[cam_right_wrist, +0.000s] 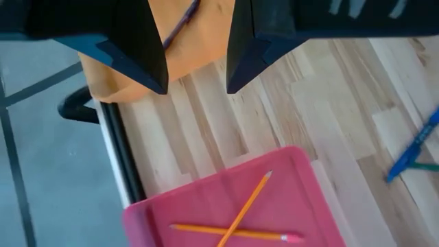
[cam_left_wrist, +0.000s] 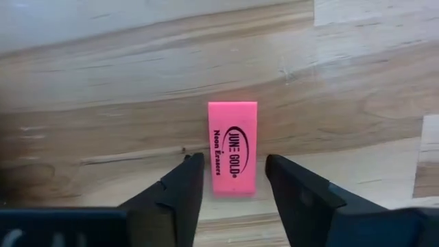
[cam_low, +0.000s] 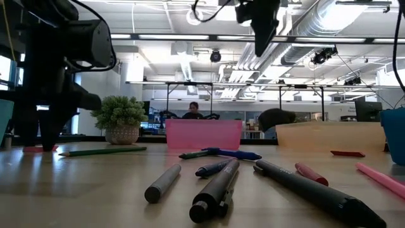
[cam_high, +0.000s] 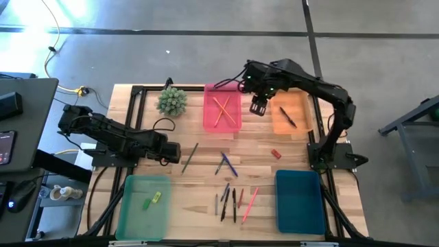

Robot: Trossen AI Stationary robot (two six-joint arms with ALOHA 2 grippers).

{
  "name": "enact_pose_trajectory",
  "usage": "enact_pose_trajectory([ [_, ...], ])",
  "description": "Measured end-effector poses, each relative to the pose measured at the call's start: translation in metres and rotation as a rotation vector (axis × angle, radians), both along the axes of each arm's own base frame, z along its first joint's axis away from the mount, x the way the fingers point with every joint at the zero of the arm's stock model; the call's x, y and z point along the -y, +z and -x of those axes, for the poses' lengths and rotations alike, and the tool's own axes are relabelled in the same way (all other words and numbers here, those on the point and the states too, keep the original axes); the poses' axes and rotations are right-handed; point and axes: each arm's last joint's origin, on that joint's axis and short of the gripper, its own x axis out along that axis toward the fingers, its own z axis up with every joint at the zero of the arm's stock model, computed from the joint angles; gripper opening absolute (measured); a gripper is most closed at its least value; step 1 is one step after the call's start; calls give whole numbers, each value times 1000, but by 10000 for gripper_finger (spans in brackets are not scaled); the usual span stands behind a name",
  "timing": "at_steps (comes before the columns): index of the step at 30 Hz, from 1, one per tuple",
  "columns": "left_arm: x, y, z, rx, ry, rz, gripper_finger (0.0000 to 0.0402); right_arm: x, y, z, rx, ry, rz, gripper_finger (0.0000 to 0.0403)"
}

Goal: Sort crayons/erasers/pens/pencils in bins
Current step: Put the pink eraser into the light green bin

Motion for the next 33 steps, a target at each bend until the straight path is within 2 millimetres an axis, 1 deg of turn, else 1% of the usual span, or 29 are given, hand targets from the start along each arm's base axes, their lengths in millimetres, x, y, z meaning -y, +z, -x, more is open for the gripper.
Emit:
enact_pose_trajectory([
  [6,0,0,-1,7,0,-3,97,-12,28,27,99,-52,18,139],
  [9,0,0,-1,6,-1,-8,78,-20,36,38,121,-80,8,139],
  [12,0,0,-1,5,-5,-8,69,-32,41,43,129,-77,-5,139],
  [18,0,2,-1,9,-42,-1,70,-56,42,38,120,-34,38,139],
  [21,1,6,-2,29,-50,-4,70,-63,42,36,120,-30,59,139],
  [26,1,15,-3,62,-72,-59,64,-67,42,37,101,-43,71,139],
  [33,3,30,-6,125,-125,-12,61,-67,41,38,92,-48,71,139],
])
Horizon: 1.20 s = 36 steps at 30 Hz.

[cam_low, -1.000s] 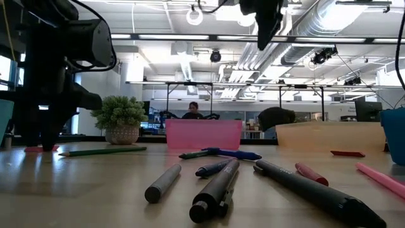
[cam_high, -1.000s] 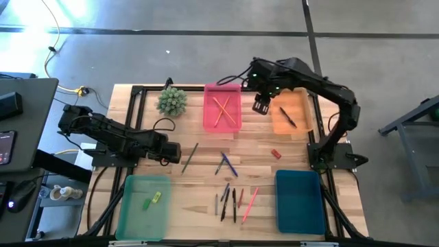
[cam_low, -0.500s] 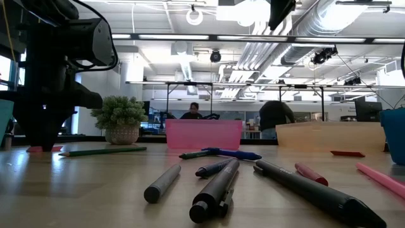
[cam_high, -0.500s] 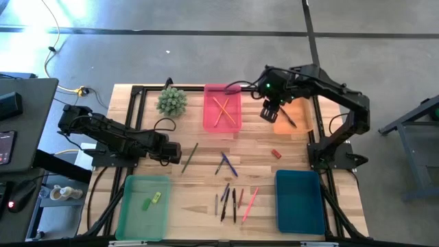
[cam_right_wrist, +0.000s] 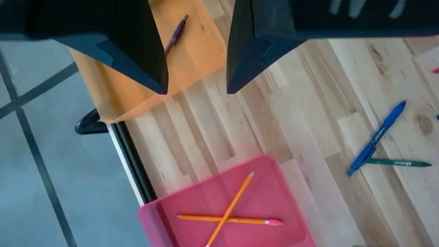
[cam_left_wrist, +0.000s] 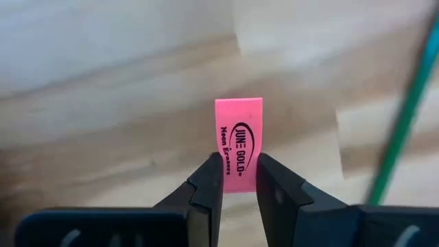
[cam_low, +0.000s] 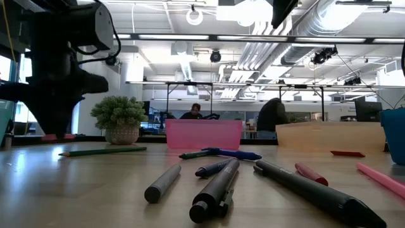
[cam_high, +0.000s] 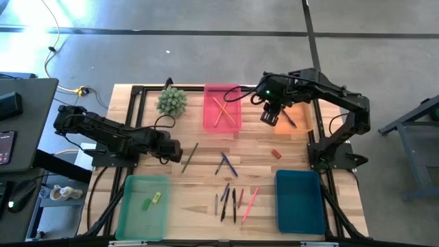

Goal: Sort crayons/erasers/pens/pencils in bins
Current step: Put the pink eraser into the light green bin

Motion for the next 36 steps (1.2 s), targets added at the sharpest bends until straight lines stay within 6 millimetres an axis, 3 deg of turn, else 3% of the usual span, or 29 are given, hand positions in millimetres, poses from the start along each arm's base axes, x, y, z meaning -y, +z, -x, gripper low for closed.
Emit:
enact_pose_trajectory([
  [9,13,45,8,16,-164,99,60,0,0,0,1,0,0,139],
  [17,49,86,22,139,-232,193,60,0,0,0,9,-21,-6,139],
  [25,100,86,40,97,-253,314,60,0,0,0,10,-21,-6,139],
  [36,142,55,39,-62,-158,264,60,1,1,-2,29,-14,1,139],
])
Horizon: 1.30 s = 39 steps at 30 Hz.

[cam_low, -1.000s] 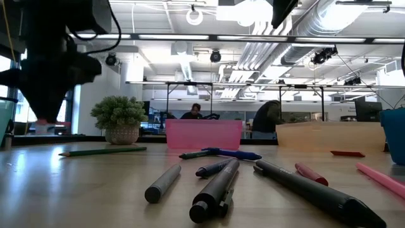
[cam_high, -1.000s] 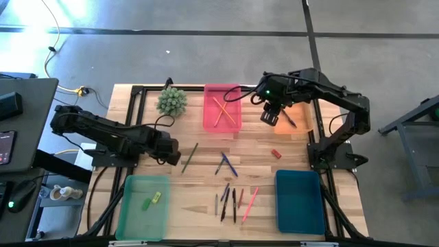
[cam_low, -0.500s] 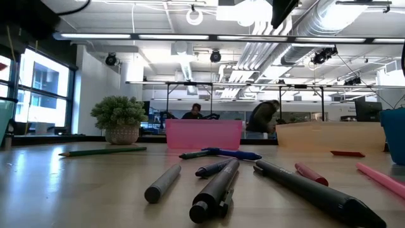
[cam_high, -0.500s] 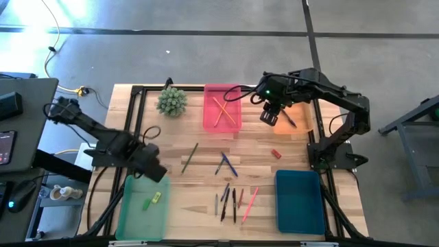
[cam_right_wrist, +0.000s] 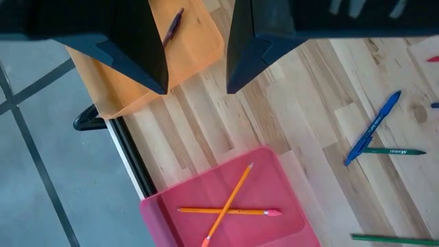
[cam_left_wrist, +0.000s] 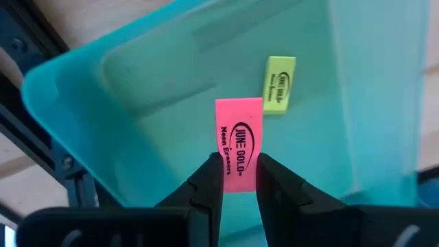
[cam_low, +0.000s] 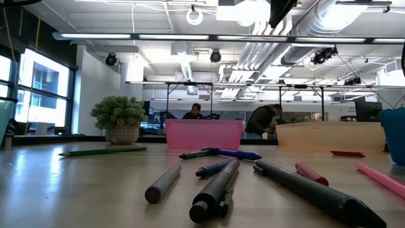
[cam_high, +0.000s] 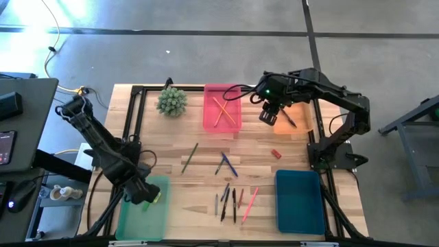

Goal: Sort crayons/erasers/pens/pencils in bins
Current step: Put the pink eraser into the light green bin, then put the blue pen into the orange bin

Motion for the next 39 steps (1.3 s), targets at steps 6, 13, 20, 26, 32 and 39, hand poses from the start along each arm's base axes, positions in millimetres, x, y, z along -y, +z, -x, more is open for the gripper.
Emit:
enact_pose_trajectory([
  [6,9,-21,-11,-63,17,-58,60,0,0,0,2,0,0,139],
  [13,21,-38,-23,-66,16,-44,62,-1,0,0,-8,4,-4,139],
  [20,24,-41,-27,-50,32,-25,106,-2,-1,1,-18,4,-9,139],
  [26,20,-39,-30,-42,51,-13,153,-2,-1,1,-18,4,-10,139],
  [32,13,-33,-35,-16,42,13,173,-2,-1,2,-26,14,-7,139],
  [39,-4,-8,-31,82,-4,65,166,-3,-1,1,-31,37,-5,139],
])
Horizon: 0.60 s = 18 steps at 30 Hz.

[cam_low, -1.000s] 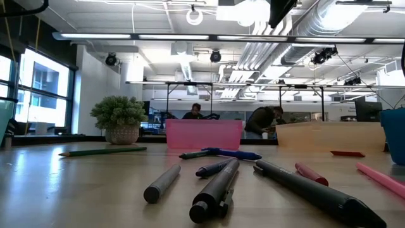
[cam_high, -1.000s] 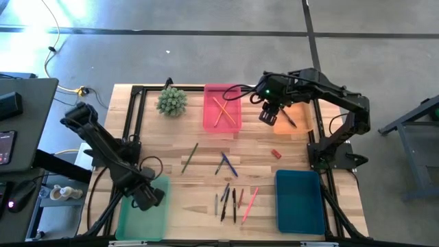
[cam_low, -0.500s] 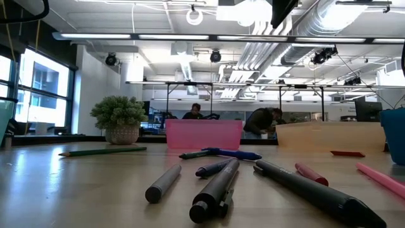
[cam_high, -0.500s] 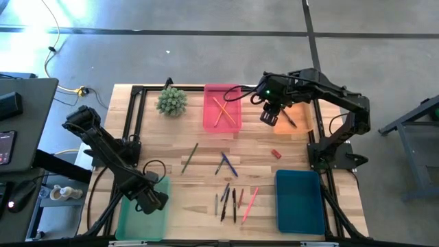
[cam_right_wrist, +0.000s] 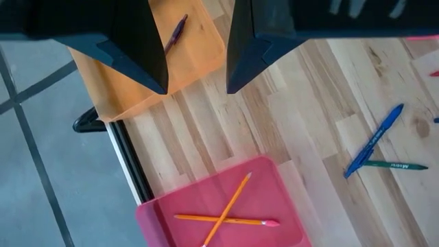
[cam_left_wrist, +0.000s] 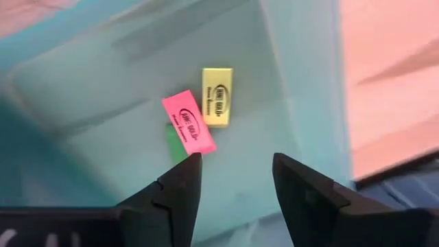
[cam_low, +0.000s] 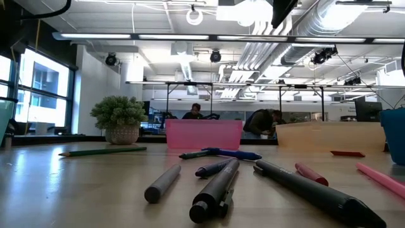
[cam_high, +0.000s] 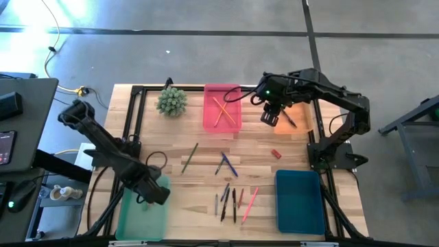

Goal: Sort crayons/erasers/pens/pencils in bins
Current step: Put the blue pen into the orange bin

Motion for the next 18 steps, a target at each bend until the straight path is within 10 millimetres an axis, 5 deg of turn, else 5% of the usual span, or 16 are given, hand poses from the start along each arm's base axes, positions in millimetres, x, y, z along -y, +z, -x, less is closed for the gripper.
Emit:
enact_pose_trajectory([
  [11,-36,51,19,395,72,-88,163,-14,0,-3,-3,64,-1,139],
  [18,-75,72,25,635,158,-379,163,-22,-44,-7,-97,27,-51,139],
])
